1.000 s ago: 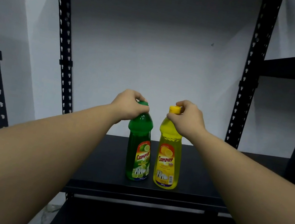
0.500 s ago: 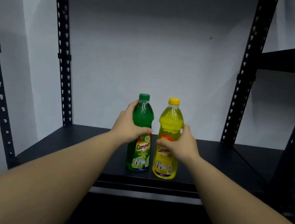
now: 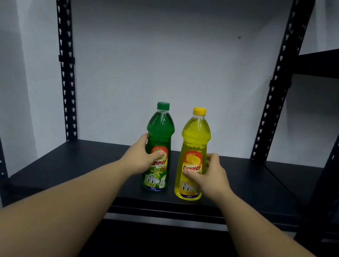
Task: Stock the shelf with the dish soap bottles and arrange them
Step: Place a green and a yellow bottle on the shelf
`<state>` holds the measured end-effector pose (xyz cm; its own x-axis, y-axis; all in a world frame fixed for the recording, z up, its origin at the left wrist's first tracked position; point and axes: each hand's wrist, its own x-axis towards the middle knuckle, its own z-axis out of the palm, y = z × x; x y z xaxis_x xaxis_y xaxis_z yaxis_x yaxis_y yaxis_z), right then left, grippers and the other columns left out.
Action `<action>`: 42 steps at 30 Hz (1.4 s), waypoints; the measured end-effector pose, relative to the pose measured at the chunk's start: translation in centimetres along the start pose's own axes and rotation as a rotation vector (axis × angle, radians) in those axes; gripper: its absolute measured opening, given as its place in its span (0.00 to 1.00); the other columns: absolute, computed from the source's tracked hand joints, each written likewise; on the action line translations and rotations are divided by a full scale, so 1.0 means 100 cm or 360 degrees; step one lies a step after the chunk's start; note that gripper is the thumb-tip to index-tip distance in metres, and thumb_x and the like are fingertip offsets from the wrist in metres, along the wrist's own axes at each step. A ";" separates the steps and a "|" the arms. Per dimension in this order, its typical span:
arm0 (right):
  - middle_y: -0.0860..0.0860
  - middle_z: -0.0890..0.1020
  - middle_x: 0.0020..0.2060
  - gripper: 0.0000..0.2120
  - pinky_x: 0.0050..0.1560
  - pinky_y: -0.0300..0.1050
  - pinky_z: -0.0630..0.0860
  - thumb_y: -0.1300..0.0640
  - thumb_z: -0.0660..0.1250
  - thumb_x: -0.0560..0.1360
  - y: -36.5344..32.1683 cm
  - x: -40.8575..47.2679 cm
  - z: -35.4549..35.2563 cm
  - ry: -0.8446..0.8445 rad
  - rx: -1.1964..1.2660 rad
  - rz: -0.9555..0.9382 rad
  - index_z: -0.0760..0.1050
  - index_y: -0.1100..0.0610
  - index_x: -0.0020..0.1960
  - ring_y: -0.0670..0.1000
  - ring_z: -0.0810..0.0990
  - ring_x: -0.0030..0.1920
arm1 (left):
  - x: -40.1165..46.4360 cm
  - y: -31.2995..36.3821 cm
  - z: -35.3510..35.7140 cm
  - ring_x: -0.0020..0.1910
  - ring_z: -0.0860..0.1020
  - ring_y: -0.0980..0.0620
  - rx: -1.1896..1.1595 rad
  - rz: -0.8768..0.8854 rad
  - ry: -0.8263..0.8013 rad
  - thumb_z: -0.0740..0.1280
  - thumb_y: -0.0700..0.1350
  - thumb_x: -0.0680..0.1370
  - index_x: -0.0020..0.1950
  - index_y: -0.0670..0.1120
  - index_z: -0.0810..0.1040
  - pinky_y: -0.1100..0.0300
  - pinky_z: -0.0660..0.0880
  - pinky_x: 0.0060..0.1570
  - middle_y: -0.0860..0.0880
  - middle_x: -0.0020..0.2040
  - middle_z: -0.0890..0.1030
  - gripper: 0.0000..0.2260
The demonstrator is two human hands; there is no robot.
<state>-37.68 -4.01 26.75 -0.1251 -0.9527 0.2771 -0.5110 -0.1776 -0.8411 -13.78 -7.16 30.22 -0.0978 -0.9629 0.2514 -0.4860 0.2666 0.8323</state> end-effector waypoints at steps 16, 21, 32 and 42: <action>0.47 0.80 0.57 0.38 0.53 0.50 0.82 0.46 0.84 0.65 0.022 -0.017 -0.008 0.0171 -0.0234 0.0022 0.63 0.47 0.63 0.50 0.81 0.54 | -0.050 -0.037 0.098 0.54 0.75 0.57 0.0587 0.0379 -0.0024 0.71 0.55 0.80 0.62 0.54 0.79 0.58 0.74 0.52 0.57 0.55 0.76 0.12; 0.48 0.79 0.56 0.36 0.53 0.51 0.81 0.45 0.84 0.66 0.036 -0.015 -0.038 0.0218 -0.0300 0.0089 0.63 0.47 0.62 0.51 0.79 0.54 | -0.027 -0.031 0.122 0.56 0.77 0.51 0.0878 0.0275 -0.0384 0.68 0.61 0.79 0.67 0.52 0.81 0.53 0.76 0.57 0.51 0.60 0.78 0.21; 0.50 0.79 0.59 0.37 0.51 0.48 0.79 0.44 0.82 0.68 0.074 0.007 -0.075 0.0343 -0.0368 0.0140 0.67 0.51 0.69 0.50 0.78 0.54 | 0.007 -0.025 0.154 0.85 0.54 0.44 0.1223 0.0241 -0.0657 0.50 0.78 0.76 0.85 0.57 0.59 0.40 0.48 0.81 0.47 0.86 0.57 0.42; 0.50 0.80 0.58 0.35 0.49 0.45 0.74 0.42 0.80 0.69 0.103 0.041 -0.088 0.0463 -0.0395 0.0158 0.70 0.52 0.69 0.49 0.76 0.52 | 0.001 -0.029 0.150 0.85 0.52 0.45 0.1256 0.0290 -0.0656 0.48 0.77 0.78 0.85 0.57 0.56 0.44 0.49 0.81 0.49 0.86 0.55 0.40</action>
<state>-50.94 -7.56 23.26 -0.4018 -0.8461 0.3503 -0.6700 0.0109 -0.7422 -25.38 -8.65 20.47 -0.4609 -0.8872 0.0231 -0.8712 0.4572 0.1788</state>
